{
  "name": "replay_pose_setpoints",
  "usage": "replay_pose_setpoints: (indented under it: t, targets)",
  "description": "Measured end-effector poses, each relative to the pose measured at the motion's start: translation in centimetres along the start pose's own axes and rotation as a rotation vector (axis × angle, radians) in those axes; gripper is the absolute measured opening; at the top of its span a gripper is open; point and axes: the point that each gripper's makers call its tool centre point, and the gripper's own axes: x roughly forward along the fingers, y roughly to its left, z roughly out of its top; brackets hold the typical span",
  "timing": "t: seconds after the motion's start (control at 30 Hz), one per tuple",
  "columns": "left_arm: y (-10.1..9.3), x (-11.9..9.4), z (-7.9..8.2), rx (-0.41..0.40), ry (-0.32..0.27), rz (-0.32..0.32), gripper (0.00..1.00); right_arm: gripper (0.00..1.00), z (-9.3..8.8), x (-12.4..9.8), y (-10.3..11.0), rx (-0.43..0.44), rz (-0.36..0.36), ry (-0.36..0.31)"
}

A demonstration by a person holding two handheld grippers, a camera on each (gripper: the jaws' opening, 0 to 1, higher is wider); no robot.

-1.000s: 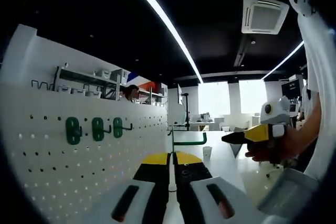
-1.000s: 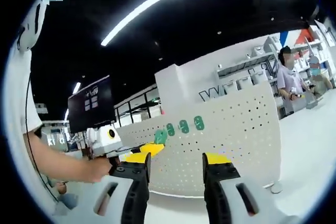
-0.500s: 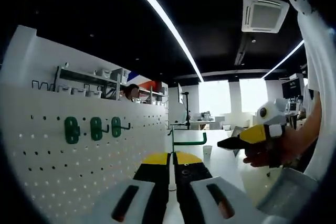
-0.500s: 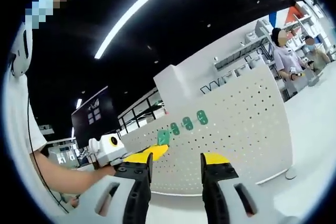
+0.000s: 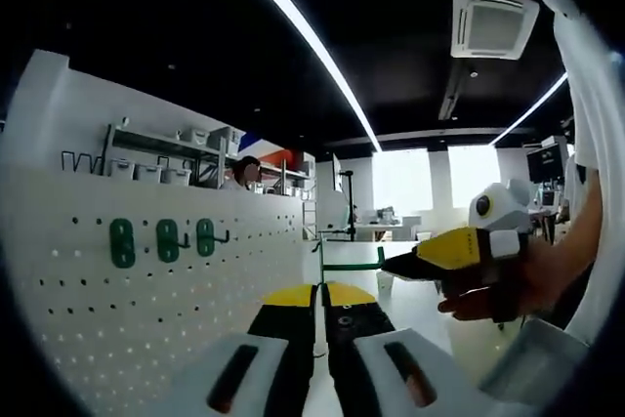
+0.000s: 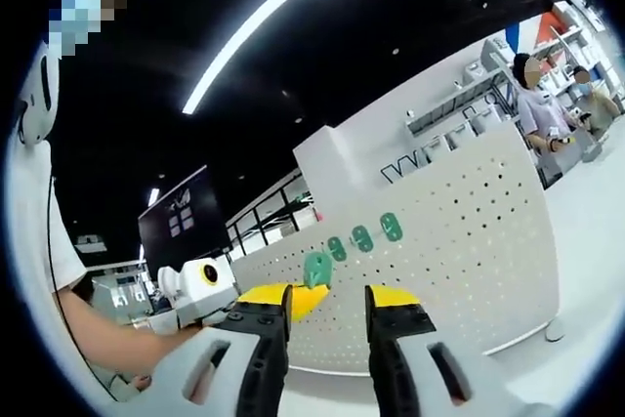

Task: Insert the hook assembly into the mounting plate slot until the hook locks in place.

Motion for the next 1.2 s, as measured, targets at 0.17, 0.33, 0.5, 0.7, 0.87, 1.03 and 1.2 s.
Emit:
replay_pose_setpoints:
  t: [0.17,0.33,0.5,0.7,0.87,1.03,1.2]
  targets:
    - [-0.4,0.2,0.1,0.001,-0.004,-0.001,0.02,0.23,0.2,0.4,0.4,-0.017,0.008,-0.011]
    - [-1.2,0.5,0.2,0.008,-0.007,-0.006,0.02,0.2,0.2,0.7,0.4,-0.01,0.009,-0.014]
    - [-1.7,0.8,0.4,0.009,-0.013,-0.007,0.02,0.18,0.3,1.0,0.5,-0.009,0.011,-0.021]
    - [-1.9,0.9,0.7,0.01,-0.02,-0.003,0.02,0.14,0.3,1.3,0.6,-0.013,0.014,-0.021]
    - [-2.5,1.2,0.6,0.024,-0.012,-0.016,0.02,0.08,0.6,1.4,0.7,-0.02,0.017,-0.035]
    - [-2.8,1.3,0.7,0.026,-0.016,-0.018,0.02,0.05,0.6,1.5,0.7,-0.028,0.016,-0.037]
    - [-3.1,1.5,0.5,0.018,-0.017,-0.018,0.02,0.04,0.3,1.6,0.5,-0.046,0.006,-0.026]
